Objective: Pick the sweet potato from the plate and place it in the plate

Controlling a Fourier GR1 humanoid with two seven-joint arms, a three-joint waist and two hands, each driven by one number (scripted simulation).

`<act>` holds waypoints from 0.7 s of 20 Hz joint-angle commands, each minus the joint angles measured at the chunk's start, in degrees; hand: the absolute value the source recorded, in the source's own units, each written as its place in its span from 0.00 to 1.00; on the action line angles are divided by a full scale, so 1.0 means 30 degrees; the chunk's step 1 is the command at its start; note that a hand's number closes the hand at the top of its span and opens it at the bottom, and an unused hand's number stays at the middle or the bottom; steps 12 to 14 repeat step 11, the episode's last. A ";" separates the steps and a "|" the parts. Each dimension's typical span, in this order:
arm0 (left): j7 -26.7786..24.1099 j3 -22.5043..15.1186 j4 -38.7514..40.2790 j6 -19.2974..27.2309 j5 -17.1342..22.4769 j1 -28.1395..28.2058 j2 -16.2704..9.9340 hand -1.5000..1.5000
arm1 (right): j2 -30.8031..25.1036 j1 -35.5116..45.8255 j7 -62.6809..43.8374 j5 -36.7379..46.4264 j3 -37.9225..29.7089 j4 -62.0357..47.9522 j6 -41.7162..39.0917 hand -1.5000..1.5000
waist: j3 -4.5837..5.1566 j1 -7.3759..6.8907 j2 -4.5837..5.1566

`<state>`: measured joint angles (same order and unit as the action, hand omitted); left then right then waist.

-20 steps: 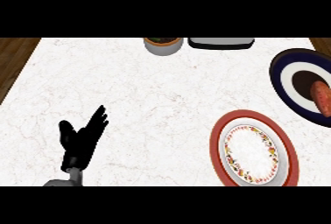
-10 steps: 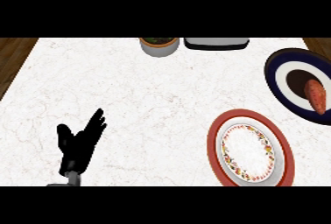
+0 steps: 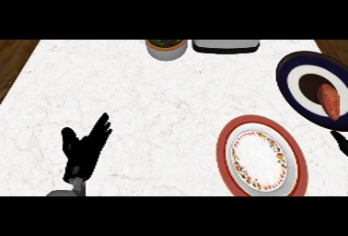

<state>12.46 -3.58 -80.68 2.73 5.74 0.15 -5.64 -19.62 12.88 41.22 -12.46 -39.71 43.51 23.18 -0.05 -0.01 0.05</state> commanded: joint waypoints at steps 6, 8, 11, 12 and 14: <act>-0.0479 0.0166 0.0391 -0.0385 -0.0354 -0.0054 0.0158 0.50 | 0.2035 -0.3615 0.0001 0.0267 0.2014 0.3044 0.0959 0.00 | 0.0028 0.0089 -0.0035; 0.0872 -0.0184 -0.1929 -0.0551 -0.0171 0.1069 0.0040 0.50 | 0.2634 -0.3996 -0.1361 0.0330 0.2719 0.5099 0.2173 0.00 | 0.0030 0.0049 -0.0053; -0.1148 0.0077 0.0884 -0.0598 -0.0481 0.0600 0.0586 0.50 | 0.3715 -0.4916 -0.0082 0.0308 0.3013 0.5559 0.2336 0.00 | 0.0028 0.0080 -0.0027; -0.1148 0.0077 0.0884 -0.0598 -0.0481 0.0600 0.0586 0.50 | 0.3715 -0.4916 -0.0082 0.0308 0.3013 0.5559 0.2336 0.00 | 0.0028 0.0080 -0.0027; -0.1148 0.0077 0.0884 -0.0598 -0.0481 0.0600 0.0586 0.50 | 0.3715 -0.4916 -0.0082 0.0308 0.3013 0.5559 0.2336 0.00 | 0.0028 0.0080 -0.0027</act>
